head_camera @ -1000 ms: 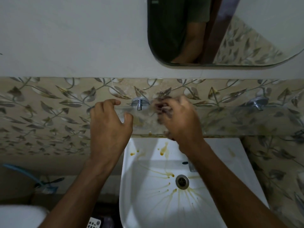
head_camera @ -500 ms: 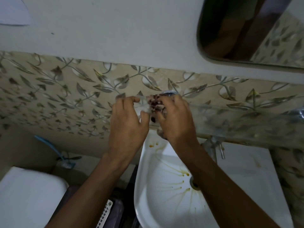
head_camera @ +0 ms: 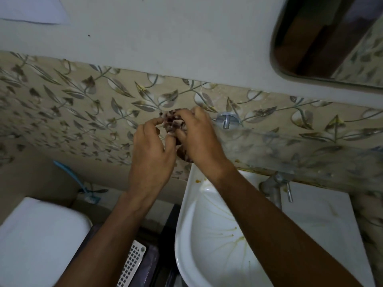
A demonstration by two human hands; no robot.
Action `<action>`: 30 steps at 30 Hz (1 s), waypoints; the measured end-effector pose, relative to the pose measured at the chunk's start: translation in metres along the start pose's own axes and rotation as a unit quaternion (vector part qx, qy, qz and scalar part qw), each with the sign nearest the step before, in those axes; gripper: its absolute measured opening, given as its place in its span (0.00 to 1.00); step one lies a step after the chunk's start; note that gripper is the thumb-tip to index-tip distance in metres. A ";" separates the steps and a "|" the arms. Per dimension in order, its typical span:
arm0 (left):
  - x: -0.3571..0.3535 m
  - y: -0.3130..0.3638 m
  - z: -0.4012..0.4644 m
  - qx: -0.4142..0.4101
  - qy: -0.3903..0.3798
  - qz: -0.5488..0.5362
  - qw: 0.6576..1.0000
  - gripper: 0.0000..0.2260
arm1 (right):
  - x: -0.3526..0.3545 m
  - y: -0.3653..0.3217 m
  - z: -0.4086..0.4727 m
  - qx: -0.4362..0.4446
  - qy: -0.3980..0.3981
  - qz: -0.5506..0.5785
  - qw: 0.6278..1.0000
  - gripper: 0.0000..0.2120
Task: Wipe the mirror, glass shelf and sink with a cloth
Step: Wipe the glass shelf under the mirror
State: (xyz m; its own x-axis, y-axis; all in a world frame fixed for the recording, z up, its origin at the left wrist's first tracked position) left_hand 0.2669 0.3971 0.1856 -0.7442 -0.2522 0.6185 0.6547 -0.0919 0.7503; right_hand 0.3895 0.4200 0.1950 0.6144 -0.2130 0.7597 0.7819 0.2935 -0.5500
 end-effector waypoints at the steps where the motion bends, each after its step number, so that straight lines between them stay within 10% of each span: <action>1: 0.002 0.000 0.000 -0.002 0.001 -0.007 1.000 0.17 | 0.005 0.008 -0.001 -0.015 0.002 0.003 1.000 0.17; 8: 0.006 -0.008 -0.003 -0.006 0.001 -0.033 0.999 0.15 | 0.021 0.038 -0.014 -0.115 0.030 -0.145 0.982 0.24; 14: 0.005 -0.002 -0.004 -0.014 0.028 -0.029 0.999 0.16 | -0.016 -0.018 0.000 0.001 0.020 -0.085 0.996 0.16; 30: -0.051 0.058 -0.010 -0.148 -0.064 0.031 0.986 0.17 | 0.044 0.039 -0.060 -0.131 0.077 -0.097 0.984 0.27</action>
State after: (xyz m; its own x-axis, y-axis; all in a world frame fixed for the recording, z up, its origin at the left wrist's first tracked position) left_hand 0.3443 0.3951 0.1950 -0.7003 -0.1438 0.6992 0.6947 -0.3628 0.6211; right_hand 0.4529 0.3661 0.1860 0.4434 -0.3863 0.8088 0.8743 -0.0123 -0.4852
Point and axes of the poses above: each hand's wrist, its own z-axis towards the middle knuckle, its own x-axis out of the back of the hand, y = z × x, the point moved 7 cm from there along z, towards the middle knuckle, and after that the axes turned 7 degrees about x, right-handed, at the moved point
